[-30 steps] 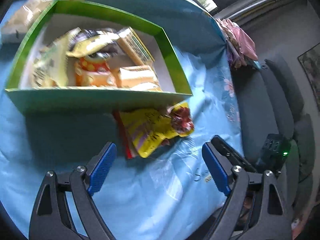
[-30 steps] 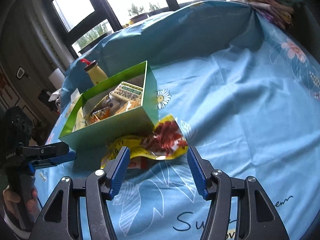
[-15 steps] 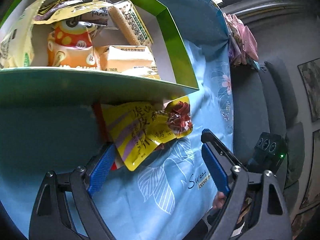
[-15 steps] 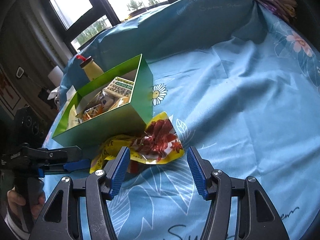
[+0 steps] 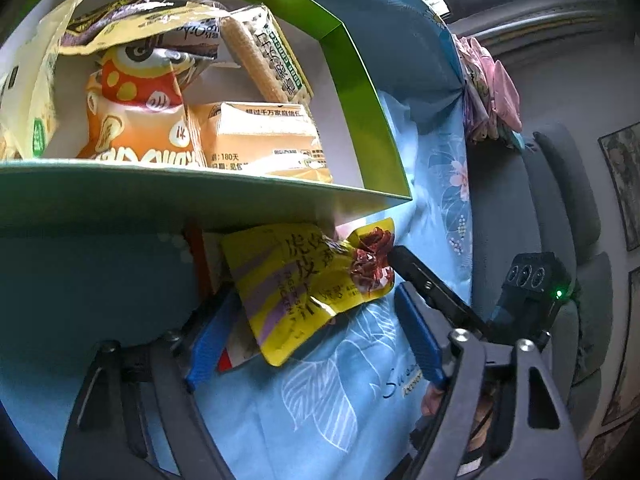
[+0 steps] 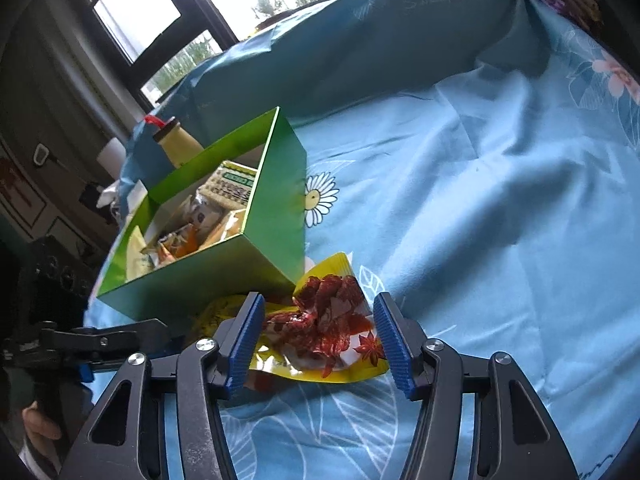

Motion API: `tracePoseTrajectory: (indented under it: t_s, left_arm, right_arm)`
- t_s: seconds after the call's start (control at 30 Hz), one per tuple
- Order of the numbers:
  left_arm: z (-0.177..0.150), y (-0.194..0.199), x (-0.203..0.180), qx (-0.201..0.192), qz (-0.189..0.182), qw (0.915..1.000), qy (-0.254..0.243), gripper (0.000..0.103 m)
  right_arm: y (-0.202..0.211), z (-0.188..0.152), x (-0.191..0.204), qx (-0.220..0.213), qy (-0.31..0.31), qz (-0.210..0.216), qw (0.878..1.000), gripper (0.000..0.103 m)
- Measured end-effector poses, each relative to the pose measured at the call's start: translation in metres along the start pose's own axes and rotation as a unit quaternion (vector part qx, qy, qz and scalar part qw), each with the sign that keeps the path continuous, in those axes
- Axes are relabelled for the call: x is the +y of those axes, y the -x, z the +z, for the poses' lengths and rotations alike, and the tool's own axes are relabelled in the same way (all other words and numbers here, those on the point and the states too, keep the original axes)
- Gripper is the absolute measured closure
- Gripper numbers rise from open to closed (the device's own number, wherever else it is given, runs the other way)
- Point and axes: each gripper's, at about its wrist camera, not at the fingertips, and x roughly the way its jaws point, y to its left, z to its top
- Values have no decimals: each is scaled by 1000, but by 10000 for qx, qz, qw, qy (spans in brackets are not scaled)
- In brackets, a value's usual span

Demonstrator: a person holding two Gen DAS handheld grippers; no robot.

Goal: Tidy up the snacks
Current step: 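Move the right gripper onto the yellow candy bag and close on it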

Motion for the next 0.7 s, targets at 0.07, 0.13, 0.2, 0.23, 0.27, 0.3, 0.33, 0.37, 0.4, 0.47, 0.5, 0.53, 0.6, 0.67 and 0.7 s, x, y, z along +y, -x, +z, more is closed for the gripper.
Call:
tracePoseTrajectory:
  t_s: [0.07,0.13,0.2,0.23,0.27,0.3,0.33,0.37,0.4,0.47,0.5,0.53,0.6,0.67,0.7]
  left_arm:
    - [0,0,2,-31,116,9999,-3,54]
    - [0,-5,7,70,87,9999,73,76]
    - [-1,-4,10,49,63,9999,130,77]
    - [-1,-3,9,43,86,9999,114,77]
    - [-1,-3,7,31,148,9999,51,77]
    - [-1,-3,5,21,192,9998,12,77]
    - [-1,-1,3,-4,255,9997,-43,77]
    - [-1,1,1,-23,287,9996,-84,77]
    - [-1,2,1,-29,259,9996,-101,78]
    - [-2,2,-2,-31,213,9997,-124,78]
    - [-2,1,-3,-28,226,9996,-136,78]
    - [-2,1,-4,-22,249,9996,-139,78]
    - [-3,-1,-2,17,334,9994,-130,77]
    - [-3,-3,1,52,311,9995,-47,76]
    - [-3,-4,1,60,306,9995,-36,76]
  right_arm:
    - [-4,-2,-8,101,-111,-122,9998,65]
    - [-8,-4,-17,219,-229,-155,9994,73]
    - [-11,-7,-23,278,-330,-72,9990,76]
    - [-10,-7,-24,260,-362,-44,9990,77]
    - [-8,-7,-24,242,-367,-32,9990,77]
    - [-8,-6,-23,229,-358,-36,9991,77]
    - [-6,-7,-23,171,-346,-93,9992,83]
    - [-4,-7,-23,126,-318,-140,9993,95]
    - [-1,-7,-23,44,-295,-166,9994,99]
    - [7,-7,-28,-83,-431,79,9990,100]
    - [9,-7,-32,-57,-515,164,9985,100]
    - [9,-9,-33,-30,-572,197,9982,100]
    - [7,-10,-36,28,-659,247,9975,100]
    - [3,-11,-44,141,-940,398,9947,98]
    - [0,-11,-50,237,-1151,487,9919,97]
